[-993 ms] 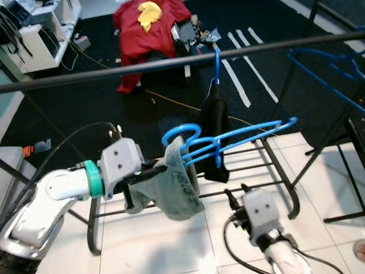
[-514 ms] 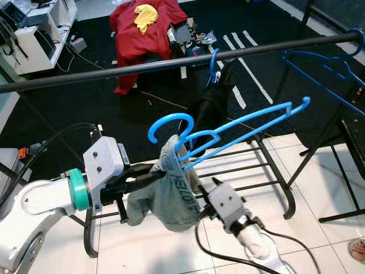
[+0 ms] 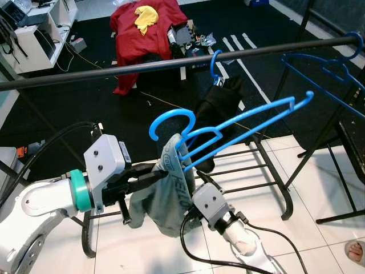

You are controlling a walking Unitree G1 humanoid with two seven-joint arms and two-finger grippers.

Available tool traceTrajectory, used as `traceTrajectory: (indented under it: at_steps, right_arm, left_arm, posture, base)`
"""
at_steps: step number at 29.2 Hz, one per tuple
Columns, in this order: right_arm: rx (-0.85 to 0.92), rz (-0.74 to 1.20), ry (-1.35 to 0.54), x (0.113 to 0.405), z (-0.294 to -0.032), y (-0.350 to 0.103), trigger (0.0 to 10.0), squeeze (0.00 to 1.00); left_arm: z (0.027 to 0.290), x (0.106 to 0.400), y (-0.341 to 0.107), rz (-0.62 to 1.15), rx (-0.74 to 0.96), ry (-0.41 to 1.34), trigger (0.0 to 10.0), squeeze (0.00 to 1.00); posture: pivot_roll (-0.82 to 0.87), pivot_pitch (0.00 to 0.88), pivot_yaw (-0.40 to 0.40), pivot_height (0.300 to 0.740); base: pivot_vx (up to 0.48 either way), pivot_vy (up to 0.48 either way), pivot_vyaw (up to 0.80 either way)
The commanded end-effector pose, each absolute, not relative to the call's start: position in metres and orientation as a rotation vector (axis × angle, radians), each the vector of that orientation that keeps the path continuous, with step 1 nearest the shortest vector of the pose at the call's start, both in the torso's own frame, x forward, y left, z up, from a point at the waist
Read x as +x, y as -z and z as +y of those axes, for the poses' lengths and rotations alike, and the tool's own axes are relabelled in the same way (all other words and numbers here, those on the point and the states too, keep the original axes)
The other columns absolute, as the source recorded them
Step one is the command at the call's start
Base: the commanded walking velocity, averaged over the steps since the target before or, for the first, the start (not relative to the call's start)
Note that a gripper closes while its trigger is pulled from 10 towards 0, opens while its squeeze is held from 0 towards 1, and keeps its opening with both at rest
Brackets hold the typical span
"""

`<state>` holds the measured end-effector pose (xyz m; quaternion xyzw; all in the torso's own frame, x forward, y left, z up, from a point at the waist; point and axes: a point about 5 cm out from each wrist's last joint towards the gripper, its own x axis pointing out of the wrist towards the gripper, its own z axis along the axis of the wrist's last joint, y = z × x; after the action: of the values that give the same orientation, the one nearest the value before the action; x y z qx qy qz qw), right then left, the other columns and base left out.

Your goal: Hang hanger

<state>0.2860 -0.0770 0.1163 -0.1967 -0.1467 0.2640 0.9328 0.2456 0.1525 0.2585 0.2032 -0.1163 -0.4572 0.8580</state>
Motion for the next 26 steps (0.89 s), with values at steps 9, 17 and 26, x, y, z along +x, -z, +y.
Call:
traceTrajectory:
  at_steps: [9, 17, 26]
  right_arm:
    - [-0.309, -0.273, -0.705, 0.231, -0.068, -0.116, 10.0, 1.0]
    - [-0.361, -0.248, -0.487, 0.266, -0.076, -0.106, 10.0, 1.0]
    - [-0.404, -0.206, -0.417, 0.3, -0.069, -0.108, 10.0, 0.0]
  left_arm:
    - [0.142, 0.255, -0.254, -0.232, 0.432, 0.933, 10.0, 0.0]
    - [0.14, 0.254, -0.26, -0.244, 0.407, 0.964, 10.0, 0.0]
    - [0.138, 0.252, -0.261, -0.251, 0.402, 0.964, 10.0, 0.0]
  posture:
    - [-0.19, 0.208, 0.165, 0.74]
    - [-0.19, 0.207, 0.179, 0.74]
    - [-0.17, 0.202, 0.183, 0.74]
  base:
    - [0.0, 0.0, 0.0]
    - [0.0, 0.0, 0.0]
    - [0.0, 0.0, 0.0]
